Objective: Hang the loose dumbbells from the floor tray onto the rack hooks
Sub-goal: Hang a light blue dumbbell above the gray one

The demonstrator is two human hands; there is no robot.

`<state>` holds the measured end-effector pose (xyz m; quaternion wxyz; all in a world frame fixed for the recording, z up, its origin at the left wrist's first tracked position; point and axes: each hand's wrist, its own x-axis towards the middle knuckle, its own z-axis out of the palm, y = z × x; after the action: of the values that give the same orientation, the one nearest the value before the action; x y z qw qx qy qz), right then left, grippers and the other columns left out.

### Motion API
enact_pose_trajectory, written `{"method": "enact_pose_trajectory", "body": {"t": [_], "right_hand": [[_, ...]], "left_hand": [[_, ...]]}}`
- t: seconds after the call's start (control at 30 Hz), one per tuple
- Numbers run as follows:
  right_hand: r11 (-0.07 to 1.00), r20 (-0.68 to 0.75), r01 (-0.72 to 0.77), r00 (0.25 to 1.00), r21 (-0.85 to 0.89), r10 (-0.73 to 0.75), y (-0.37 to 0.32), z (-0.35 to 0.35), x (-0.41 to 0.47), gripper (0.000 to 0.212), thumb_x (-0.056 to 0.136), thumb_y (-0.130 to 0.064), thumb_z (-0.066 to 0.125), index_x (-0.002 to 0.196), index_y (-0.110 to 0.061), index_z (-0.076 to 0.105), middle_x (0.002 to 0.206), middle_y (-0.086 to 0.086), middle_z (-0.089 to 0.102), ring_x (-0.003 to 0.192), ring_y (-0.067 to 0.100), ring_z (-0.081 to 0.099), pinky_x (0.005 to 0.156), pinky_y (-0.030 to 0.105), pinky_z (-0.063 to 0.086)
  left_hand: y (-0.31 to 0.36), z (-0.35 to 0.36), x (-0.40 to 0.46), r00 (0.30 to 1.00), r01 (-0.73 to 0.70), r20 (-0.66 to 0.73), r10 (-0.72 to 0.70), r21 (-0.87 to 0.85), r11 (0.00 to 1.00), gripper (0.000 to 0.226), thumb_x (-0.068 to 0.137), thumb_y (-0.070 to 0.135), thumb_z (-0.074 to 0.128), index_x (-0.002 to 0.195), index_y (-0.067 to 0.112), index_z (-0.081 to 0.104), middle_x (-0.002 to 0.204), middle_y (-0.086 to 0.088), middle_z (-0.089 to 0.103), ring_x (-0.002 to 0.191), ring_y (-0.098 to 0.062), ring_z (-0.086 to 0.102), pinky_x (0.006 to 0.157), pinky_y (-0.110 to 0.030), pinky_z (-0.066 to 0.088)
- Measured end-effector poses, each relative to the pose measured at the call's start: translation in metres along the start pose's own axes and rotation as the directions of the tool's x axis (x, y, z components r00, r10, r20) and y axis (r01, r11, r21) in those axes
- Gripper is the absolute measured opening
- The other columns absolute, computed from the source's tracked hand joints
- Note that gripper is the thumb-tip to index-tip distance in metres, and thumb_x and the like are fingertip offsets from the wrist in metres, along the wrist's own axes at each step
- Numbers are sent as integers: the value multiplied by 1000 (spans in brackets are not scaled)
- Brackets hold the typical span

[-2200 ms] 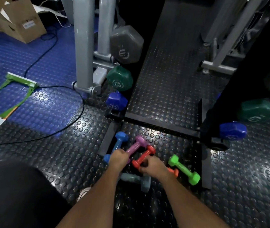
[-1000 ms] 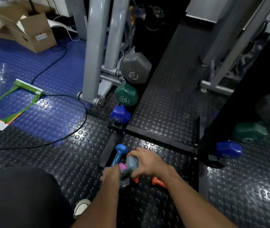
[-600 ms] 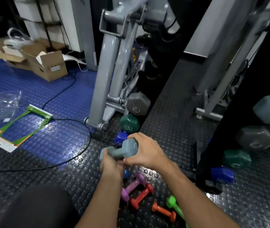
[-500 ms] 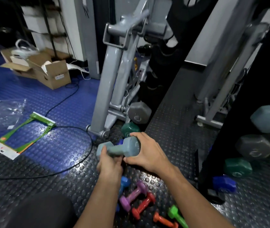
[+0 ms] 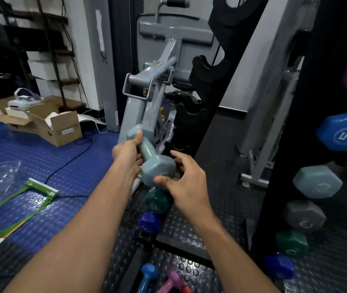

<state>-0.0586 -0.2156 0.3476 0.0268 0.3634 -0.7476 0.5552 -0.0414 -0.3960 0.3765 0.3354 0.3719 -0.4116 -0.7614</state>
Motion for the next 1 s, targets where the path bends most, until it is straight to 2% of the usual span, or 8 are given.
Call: {"method": "enact_pose_trajectory", "body": {"t": [0.07,0.17,0.3,0.37,0.47,0.6,0.73,1.0], "right_hand": [[1000,-88,-23,996,11,24,-5,3,5,61,68,-31,95,120,-29,64,112,-16,64,101,0,64,85,21,56],[997,-205,-72,976,35,77,-7,10,14,49,69,-33,95,108,-27,65,104,-14,66,92,4,66,80,30,59],[994,-311,-105,944,36,111,-11,16,25,45,72,-33,93,107,-23,67,103,-12,65,93,7,65,83,34,58],[991,-334,-125,933,46,134,-13,19,27,45,73,-33,92,108,-21,67,103,-11,66,92,8,64,83,35,58],[989,-348,-141,926,36,144,-14,24,29,46,73,-34,92,109,-20,68,103,-9,67,92,9,65,84,35,58],[987,-366,-163,918,7,155,-19,30,29,46,73,-36,92,109,-22,67,98,-8,68,88,11,66,81,36,59],[985,-394,-173,907,-28,148,-23,32,29,48,73,-37,91,111,-21,67,100,-8,69,91,12,66,83,35,58],[962,-423,-259,884,-83,201,-25,17,52,40,74,-40,91,98,-21,66,88,-4,70,81,13,65,68,26,46]], "left_hand": [[12,21,4,997,-34,75,29,73,997,38,81,32,85,82,3,61,64,-7,61,41,-14,58,39,-22,46],[22,43,15,976,-55,219,22,149,987,48,78,28,87,105,-3,62,88,-20,72,73,-31,73,70,-46,64],[30,64,33,937,-53,350,-24,208,977,38,87,31,77,104,0,64,95,-20,71,85,-38,72,89,-61,58],[31,67,39,928,-61,370,-37,251,966,30,91,35,69,90,6,63,86,-18,62,77,-35,66,90,-52,58],[32,62,43,895,-33,437,-88,262,965,31,100,38,55,88,10,62,75,-12,58,62,-24,57,70,-39,52],[27,48,45,833,11,546,-92,149,989,34,102,38,51,116,10,65,87,-14,72,80,-29,69,84,-43,55],[17,40,46,816,42,575,-66,56,998,34,97,37,57,115,10,62,107,-19,66,91,-32,65,107,-51,45],[27,71,38,897,9,435,-84,171,985,42,100,51,48,91,11,56,69,-9,61,55,-22,61,51,-27,54]]}}
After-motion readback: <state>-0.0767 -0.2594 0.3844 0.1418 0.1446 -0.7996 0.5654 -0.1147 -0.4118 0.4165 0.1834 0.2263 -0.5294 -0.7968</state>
